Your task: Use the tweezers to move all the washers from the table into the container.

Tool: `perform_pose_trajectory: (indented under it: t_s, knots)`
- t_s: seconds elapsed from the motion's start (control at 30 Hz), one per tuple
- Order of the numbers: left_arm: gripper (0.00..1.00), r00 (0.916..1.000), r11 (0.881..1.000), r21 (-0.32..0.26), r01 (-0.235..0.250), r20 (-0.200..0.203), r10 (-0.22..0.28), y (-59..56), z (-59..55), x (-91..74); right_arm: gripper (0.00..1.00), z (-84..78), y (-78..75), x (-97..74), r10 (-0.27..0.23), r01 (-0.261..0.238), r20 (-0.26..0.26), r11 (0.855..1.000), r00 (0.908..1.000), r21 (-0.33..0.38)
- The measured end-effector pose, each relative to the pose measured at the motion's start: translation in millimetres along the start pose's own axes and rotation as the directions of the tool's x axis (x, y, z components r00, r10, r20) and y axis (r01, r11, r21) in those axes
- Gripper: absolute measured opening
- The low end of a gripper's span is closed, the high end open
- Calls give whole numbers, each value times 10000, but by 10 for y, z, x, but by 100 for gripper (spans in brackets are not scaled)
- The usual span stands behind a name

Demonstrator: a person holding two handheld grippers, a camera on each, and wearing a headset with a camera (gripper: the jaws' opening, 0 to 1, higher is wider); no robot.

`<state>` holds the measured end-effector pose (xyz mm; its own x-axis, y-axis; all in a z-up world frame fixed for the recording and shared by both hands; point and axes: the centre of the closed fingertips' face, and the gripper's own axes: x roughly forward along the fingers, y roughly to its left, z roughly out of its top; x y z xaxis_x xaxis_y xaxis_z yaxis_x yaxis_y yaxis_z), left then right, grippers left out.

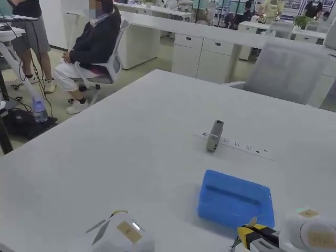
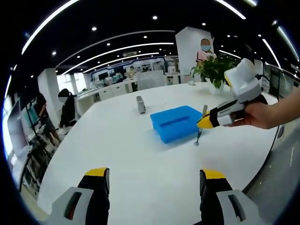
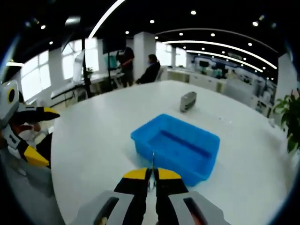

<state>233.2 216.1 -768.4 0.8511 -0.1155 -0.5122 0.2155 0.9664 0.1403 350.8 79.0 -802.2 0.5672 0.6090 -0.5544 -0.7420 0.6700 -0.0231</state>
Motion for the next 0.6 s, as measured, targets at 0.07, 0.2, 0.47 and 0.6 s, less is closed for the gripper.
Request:
perform_pose_trajectory:
  t_s: [0.07, 0.2, 0.47, 0.6]
  knots:
    - [80, 10000, 10000, -20, -9, 19, 9, 4, 3, -1, 1, -5, 22, -16, 5, -4, 61, 9999, 10000, -101]
    - [80, 10000, 10000, -39, -19, 48, 19, 7, 9, -5, 1, -18, -21, -11, -130, 131, 39, 9998, 9999, -170]
    - [80, 10000, 10000, -20, 10, 77, -10, 1, 16, -7, 1, 124, -45, -85, 23, -23, -58, 10000, 10000, 23]
    - [80, 10000, 10000, -33, -3, 88, 4, 3, 17, -8, 1, 325, -68, -175, 125, -129, 418, 9999, 9990, 90]
